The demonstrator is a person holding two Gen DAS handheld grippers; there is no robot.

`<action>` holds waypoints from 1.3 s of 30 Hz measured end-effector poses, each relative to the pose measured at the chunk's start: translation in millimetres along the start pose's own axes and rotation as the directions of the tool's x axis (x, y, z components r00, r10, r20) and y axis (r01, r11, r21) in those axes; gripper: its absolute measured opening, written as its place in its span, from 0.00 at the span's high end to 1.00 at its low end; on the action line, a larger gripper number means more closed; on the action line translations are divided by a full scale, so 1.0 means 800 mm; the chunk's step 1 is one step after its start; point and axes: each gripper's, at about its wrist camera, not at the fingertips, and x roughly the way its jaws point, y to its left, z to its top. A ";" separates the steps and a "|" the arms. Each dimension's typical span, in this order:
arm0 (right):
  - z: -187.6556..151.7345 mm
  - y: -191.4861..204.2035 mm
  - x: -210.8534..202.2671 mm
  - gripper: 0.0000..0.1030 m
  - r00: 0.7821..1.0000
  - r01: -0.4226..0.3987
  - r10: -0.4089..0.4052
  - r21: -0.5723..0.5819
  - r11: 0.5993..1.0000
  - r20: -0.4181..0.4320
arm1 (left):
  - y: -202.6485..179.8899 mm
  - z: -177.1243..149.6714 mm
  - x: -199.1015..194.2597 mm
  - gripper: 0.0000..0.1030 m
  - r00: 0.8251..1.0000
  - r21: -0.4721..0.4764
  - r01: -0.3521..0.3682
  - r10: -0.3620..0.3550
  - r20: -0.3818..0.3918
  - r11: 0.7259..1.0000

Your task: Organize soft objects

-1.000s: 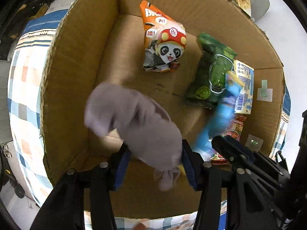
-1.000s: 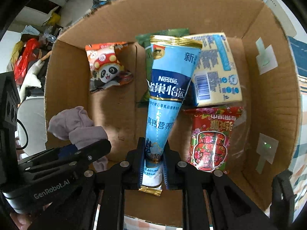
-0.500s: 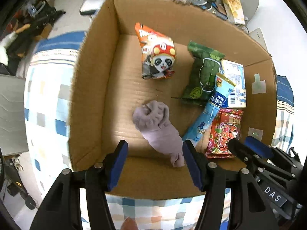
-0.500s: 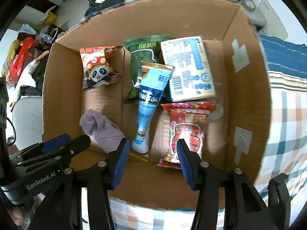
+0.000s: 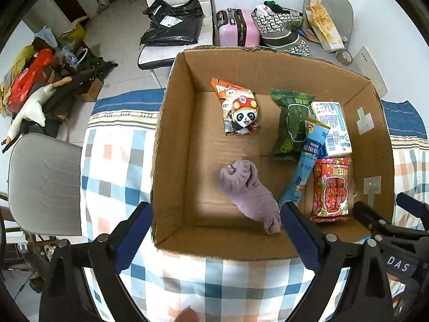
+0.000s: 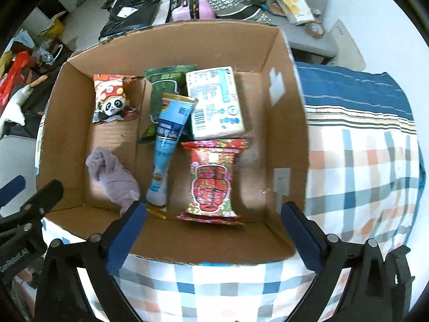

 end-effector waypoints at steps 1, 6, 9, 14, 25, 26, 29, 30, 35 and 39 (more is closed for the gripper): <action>-0.003 -0.003 -0.004 0.01 1.000 0.008 -0.008 0.004 1.000 0.011 | 0.001 -0.002 -0.003 0.05 1.000 -0.006 0.005 -0.005 0.002 1.000; -0.012 -0.003 -0.032 0.01 0.998 0.026 -0.026 -0.001 1.000 0.061 | -0.001 -0.012 -0.025 0.05 0.999 -0.014 -0.004 0.005 0.050 1.000; -0.017 -0.002 -0.048 0.01 0.996 0.031 -0.030 -0.007 0.999 0.084 | -0.001 -0.016 -0.042 0.05 0.997 -0.019 -0.006 0.007 0.082 1.000; -0.030 -0.003 -0.077 0.01 0.993 0.014 -0.014 -0.002 1.000 0.114 | -0.002 -0.031 -0.086 0.05 0.988 -0.027 0.000 0.004 0.152 1.000; -0.112 -0.022 -0.204 0.01 0.964 -0.019 0.018 -0.001 1.000 0.264 | 0.000 -0.098 -0.229 0.05 0.946 -0.034 0.027 -0.015 0.323 0.999; -0.120 -0.024 -0.214 0.01 0.961 -0.019 0.019 -0.002 1.000 0.275 | 0.001 -0.105 -0.240 0.05 0.942 -0.032 0.025 -0.013 0.336 0.999; -0.146 -0.028 -0.253 0.01 0.949 -0.028 0.028 -0.005 1.000 0.314 | 0.002 -0.123 -0.266 0.05 0.933 -0.026 0.027 -0.016 0.360 0.999; -0.153 -0.028 -0.264 0.01 0.946 -0.030 0.032 -0.010 0.999 0.323 | 0.003 -0.126 -0.272 0.05 0.931 -0.025 0.031 -0.020 0.364 0.999; -0.188 -0.026 -0.316 0.01 0.926 -0.023 0.033 -0.032 0.999 0.376 | 0.004 -0.150 -0.301 0.05 0.927 -0.015 0.049 -0.040 0.373 0.999; -0.211 -0.026 -0.349 0.01 0.913 -0.026 0.042 -0.044 0.999 0.405 | 0.006 -0.167 -0.323 0.05 0.917 -0.023 0.052 -0.039 0.398 0.998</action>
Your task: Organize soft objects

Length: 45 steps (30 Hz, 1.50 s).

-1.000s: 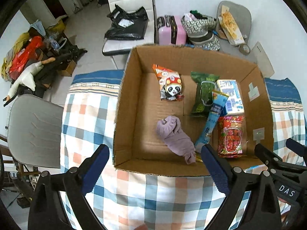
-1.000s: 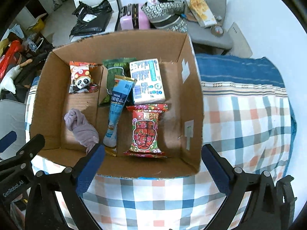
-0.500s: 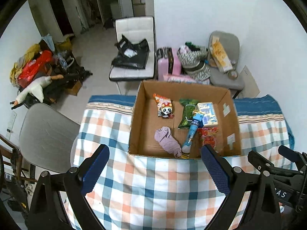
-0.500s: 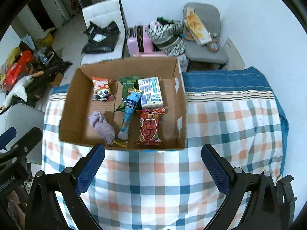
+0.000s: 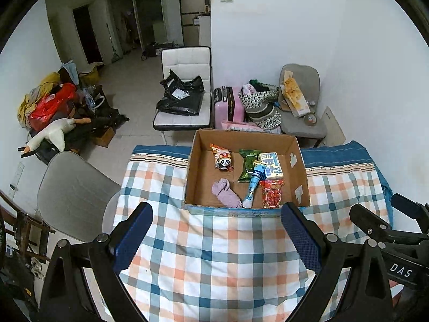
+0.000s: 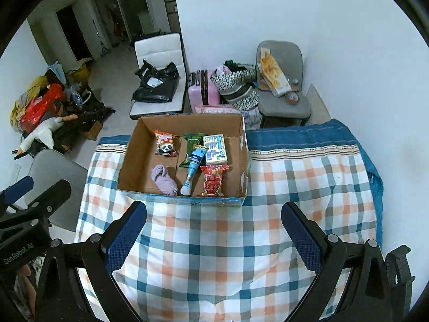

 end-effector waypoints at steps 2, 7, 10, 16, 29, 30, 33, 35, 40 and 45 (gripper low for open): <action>-0.001 0.002 -0.013 0.01 1.000 -0.002 0.002 -0.005 1.000 0.012 | 0.000 -0.003 -0.013 0.05 1.000 -0.001 -0.001 0.001 0.013 1.000; -0.005 0.002 -0.041 0.01 0.999 -0.016 0.016 -0.005 1.000 0.046 | 0.001 -0.008 -0.038 0.05 0.999 -0.002 -0.014 0.014 0.048 1.000; -0.006 0.001 -0.051 0.01 0.998 -0.010 0.010 -0.004 1.000 0.061 | 0.003 -0.010 -0.043 0.05 0.998 -0.003 -0.017 0.017 0.052 1.000; -0.009 -0.001 -0.061 0.01 0.998 -0.003 0.004 -0.006 1.000 0.070 | 0.001 -0.012 -0.049 0.05 0.998 -0.001 -0.020 0.020 0.058 1.000; -0.006 -0.014 -0.068 0.01 0.997 0.000 0.000 0.007 1.000 0.075 | -0.003 -0.011 -0.057 0.05 0.998 0.007 -0.014 0.013 0.063 1.000; -0.007 -0.015 -0.068 0.01 0.997 0.001 -0.001 0.007 1.000 0.076 | -0.003 -0.011 -0.058 0.05 0.998 0.006 -0.013 0.013 0.064 1.000; -0.007 -0.015 -0.068 0.01 0.997 0.000 -0.001 0.006 1.000 0.075 | -0.003 -0.011 -0.058 0.05 0.998 0.008 -0.013 0.013 0.064 1.000; -0.008 -0.015 -0.068 0.01 0.997 0.001 -0.002 0.012 1.000 0.075 | -0.003 -0.011 -0.057 0.05 0.998 0.008 -0.013 0.012 0.066 1.000; -0.010 -0.017 -0.068 0.01 0.997 0.000 -0.002 0.014 1.000 0.078 | -0.004 -0.010 -0.058 0.05 0.998 0.007 -0.012 0.011 0.063 1.000; -0.012 -0.016 -0.066 0.01 0.997 -0.004 0.002 0.014 1.000 0.077 | -0.004 -0.011 -0.058 0.05 0.998 0.006 -0.013 0.012 0.059 1.000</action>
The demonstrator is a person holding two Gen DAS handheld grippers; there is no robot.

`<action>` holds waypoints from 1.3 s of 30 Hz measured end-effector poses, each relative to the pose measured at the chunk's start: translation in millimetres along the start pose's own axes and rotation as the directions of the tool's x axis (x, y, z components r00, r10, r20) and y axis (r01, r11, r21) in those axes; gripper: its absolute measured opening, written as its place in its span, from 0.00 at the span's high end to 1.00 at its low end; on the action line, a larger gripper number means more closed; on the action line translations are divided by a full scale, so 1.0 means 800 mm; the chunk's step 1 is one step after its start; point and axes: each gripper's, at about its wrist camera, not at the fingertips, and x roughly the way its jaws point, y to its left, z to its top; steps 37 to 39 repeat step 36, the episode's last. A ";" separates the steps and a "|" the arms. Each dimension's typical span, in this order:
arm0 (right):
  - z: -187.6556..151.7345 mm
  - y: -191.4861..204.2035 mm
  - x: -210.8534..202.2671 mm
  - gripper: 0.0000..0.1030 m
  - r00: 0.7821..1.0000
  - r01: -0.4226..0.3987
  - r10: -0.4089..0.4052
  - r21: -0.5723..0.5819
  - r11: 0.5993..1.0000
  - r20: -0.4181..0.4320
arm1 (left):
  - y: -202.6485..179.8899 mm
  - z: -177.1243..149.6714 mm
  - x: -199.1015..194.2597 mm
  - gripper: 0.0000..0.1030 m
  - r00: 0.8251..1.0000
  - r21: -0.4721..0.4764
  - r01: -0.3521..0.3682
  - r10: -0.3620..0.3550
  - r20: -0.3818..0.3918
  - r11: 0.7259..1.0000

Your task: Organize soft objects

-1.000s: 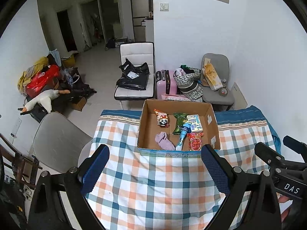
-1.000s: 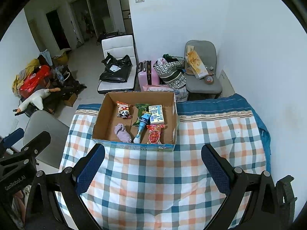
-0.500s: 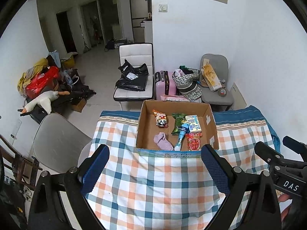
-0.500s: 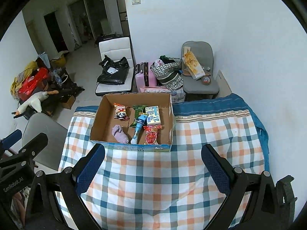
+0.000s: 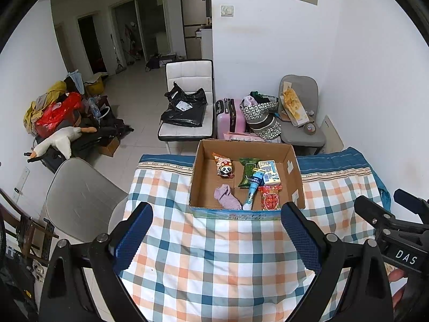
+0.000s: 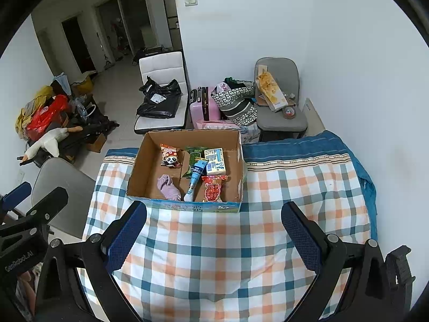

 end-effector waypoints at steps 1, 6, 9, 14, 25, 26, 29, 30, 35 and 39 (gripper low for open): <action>0.000 -0.001 0.000 0.01 1.000 -0.002 0.002 0.001 1.000 0.000 | -0.001 0.000 -0.001 0.05 1.000 0.001 0.003 -0.003 -0.002 1.000; -0.001 0.000 0.001 0.01 1.000 0.004 -0.004 -0.006 1.000 -0.002 | -0.001 0.001 0.002 0.05 1.000 0.005 0.005 -0.005 -0.004 1.000; 0.000 0.000 0.002 0.01 1.000 0.004 -0.004 -0.008 1.000 -0.002 | -0.002 0.001 0.001 0.05 1.000 0.006 0.004 -0.004 -0.003 1.000; 0.000 -0.002 0.002 0.01 1.000 0.005 -0.005 -0.009 1.000 -0.003 | -0.002 0.001 0.003 0.05 1.000 0.008 0.004 -0.004 -0.002 1.000; 0.000 -0.004 0.001 0.01 1.000 0.009 -0.009 -0.009 1.000 -0.002 | -0.001 0.002 0.001 0.05 1.000 0.011 0.006 -0.006 -0.001 1.000; 0.000 -0.003 0.001 0.01 1.000 0.010 -0.010 -0.009 1.000 -0.001 | -0.001 0.002 0.002 0.05 1.000 0.011 0.005 -0.005 -0.002 1.000; 0.000 -0.004 0.002 0.01 1.000 0.009 -0.009 -0.009 1.000 -0.001 | 0.001 0.001 0.001 0.05 1.000 0.011 0.006 -0.006 -0.001 1.000; 0.000 -0.003 0.001 0.01 1.000 0.009 -0.009 -0.010 1.000 0.000 | 0.001 0.002 0.003 0.05 1.000 0.012 0.006 -0.006 -0.002 1.000; 0.000 -0.002 0.002 0.01 1.000 0.008 -0.008 -0.012 1.000 -0.001 | 0.001 0.002 0.003 0.05 1.000 0.012 0.006 -0.006 -0.003 1.000; 0.000 -0.002 0.002 0.01 1.000 0.008 -0.008 -0.014 1.000 -0.002 | 0.001 0.002 0.003 0.05 1.000 0.013 0.008 -0.008 -0.003 1.000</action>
